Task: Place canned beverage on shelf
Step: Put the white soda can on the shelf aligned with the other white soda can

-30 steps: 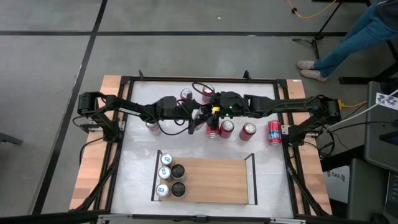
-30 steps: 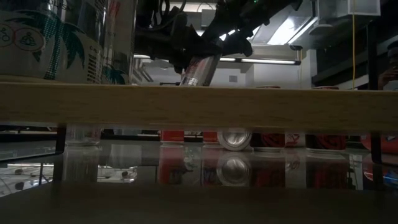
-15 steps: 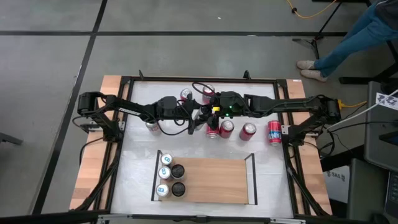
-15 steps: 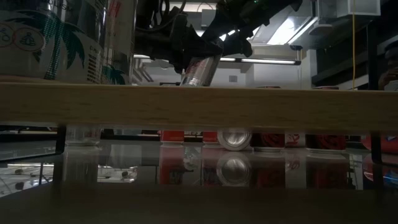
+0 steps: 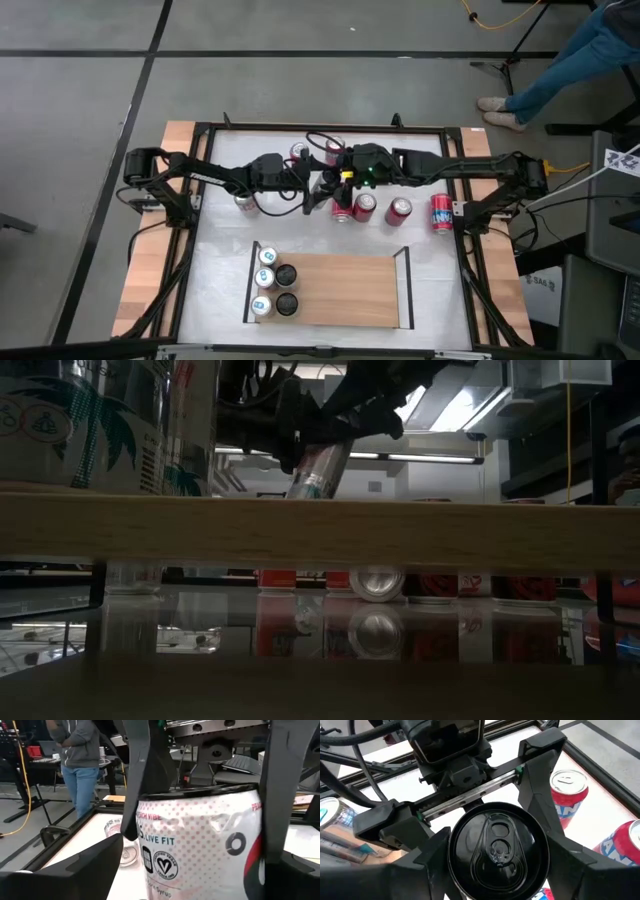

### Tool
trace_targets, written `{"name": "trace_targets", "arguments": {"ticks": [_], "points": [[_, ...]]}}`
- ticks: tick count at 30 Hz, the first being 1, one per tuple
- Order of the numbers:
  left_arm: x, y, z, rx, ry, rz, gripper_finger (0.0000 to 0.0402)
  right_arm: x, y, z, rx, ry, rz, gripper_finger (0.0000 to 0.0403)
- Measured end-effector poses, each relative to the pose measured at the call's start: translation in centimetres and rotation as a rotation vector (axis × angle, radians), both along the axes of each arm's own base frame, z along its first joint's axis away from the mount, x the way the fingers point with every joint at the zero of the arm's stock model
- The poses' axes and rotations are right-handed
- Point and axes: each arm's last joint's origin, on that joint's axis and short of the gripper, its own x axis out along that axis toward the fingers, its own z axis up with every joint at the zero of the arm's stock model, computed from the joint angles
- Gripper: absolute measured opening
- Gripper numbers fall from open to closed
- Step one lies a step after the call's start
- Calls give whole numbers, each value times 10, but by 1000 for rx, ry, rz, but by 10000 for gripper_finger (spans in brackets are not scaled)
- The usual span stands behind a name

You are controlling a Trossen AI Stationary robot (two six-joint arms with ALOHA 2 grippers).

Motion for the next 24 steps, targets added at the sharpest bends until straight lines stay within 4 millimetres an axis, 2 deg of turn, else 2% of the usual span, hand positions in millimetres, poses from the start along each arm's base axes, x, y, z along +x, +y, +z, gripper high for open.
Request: {"name": "trace_targets", "arguments": {"ticks": [24], "points": [[-1,-1,-3,-60,32,-10,377,-14,-2,47,-134,148,-5,240]]}}
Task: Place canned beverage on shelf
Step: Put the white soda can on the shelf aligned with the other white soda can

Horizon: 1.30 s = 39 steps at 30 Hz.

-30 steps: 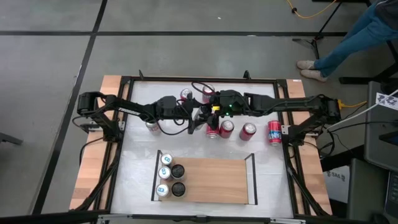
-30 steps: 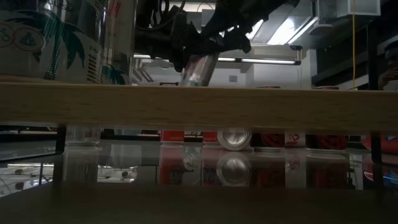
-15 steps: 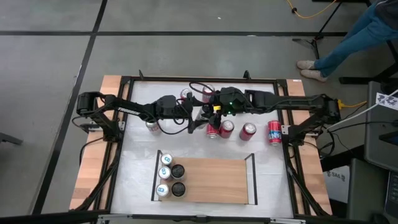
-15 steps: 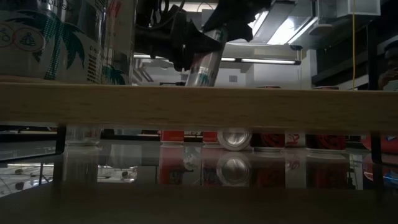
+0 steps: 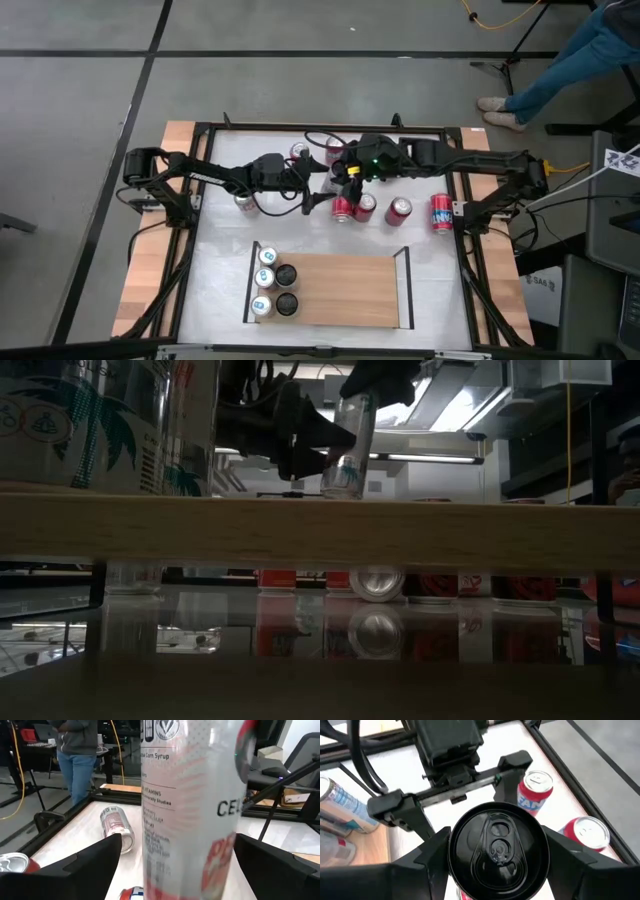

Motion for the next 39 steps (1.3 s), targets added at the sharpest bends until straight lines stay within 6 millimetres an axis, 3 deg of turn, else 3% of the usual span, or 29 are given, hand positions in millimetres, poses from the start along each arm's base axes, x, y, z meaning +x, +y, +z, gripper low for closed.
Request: {"name": "trace_targets", "arguments": {"ticks": [6,16,25,33,39], "points": [[-10,-1,10,5,56,7,377,-4,0,6,-14,30,13,240],[-52,-8,54,22,103,32,377,-3,7,6,-3,25,46,240],[-101,-17,92,32,77,32,377,15,48,3,4,-66,178,240],[-133,-27,108,7,58,14,377,48,87,-30,41,-55,315,240],[-138,-34,109,-36,58,-6,377,63,116,-55,42,-27,380,240]]}}
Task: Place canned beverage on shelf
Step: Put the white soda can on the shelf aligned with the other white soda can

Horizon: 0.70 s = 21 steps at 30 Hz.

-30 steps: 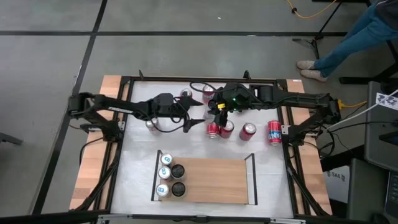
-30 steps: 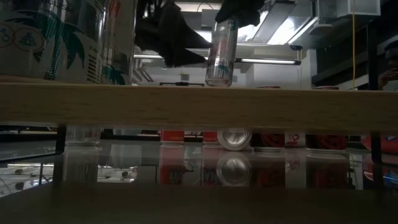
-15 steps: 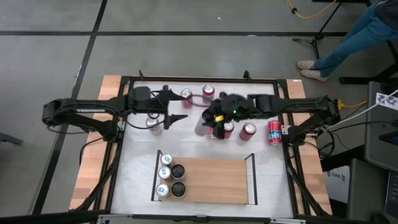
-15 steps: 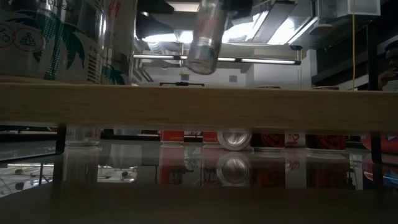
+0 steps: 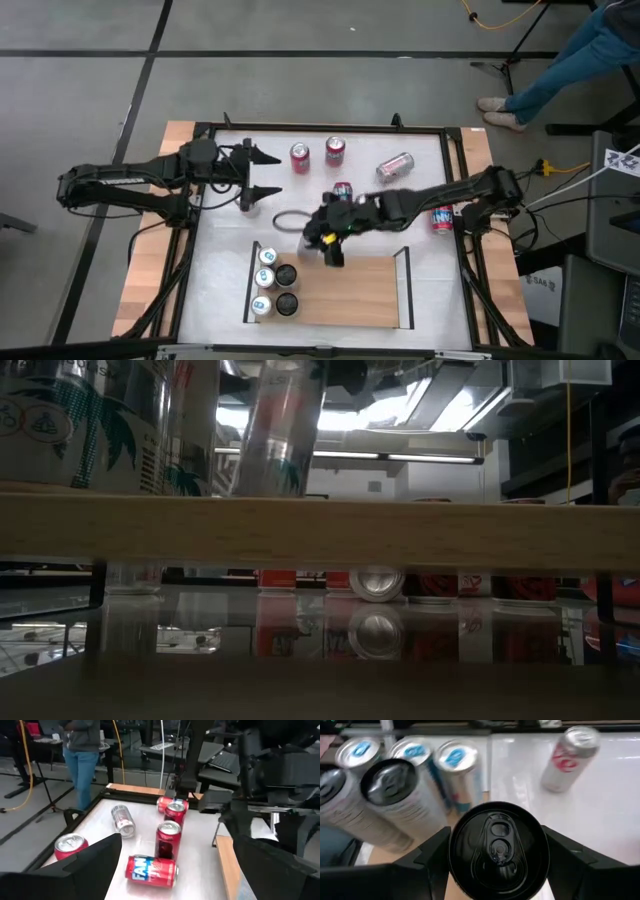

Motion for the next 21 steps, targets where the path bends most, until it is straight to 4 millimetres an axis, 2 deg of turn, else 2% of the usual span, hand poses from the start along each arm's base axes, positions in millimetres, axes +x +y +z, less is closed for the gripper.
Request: {"name": "trace_targets", "arguments": {"ticks": [7,21], "points": [[3,-6,-2,-3,16,-34,377,7,17,-12,1,-10,41,240],[5,-18,-4,-27,24,-90,377,15,18,-25,-9,11,38,241]]}}
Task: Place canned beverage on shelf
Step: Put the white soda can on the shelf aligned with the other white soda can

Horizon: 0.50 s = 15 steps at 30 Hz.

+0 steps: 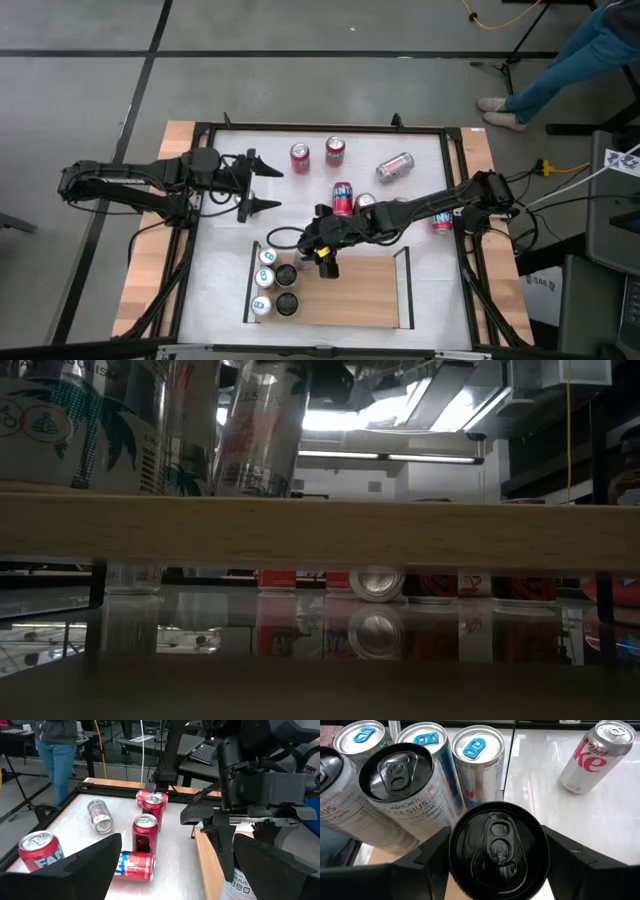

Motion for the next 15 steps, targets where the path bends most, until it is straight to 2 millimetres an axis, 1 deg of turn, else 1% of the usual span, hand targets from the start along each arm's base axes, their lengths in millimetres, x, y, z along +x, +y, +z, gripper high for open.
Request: {"name": "trace_targets", "arguments": {"ticks": [7,15], "points": [[0,-4,0,0,0,-22,377,2,0,-2,-1,1,0,245],[0,-9,0,0,0,-46,377,4,1,-2,5,-18,0,278]]}}
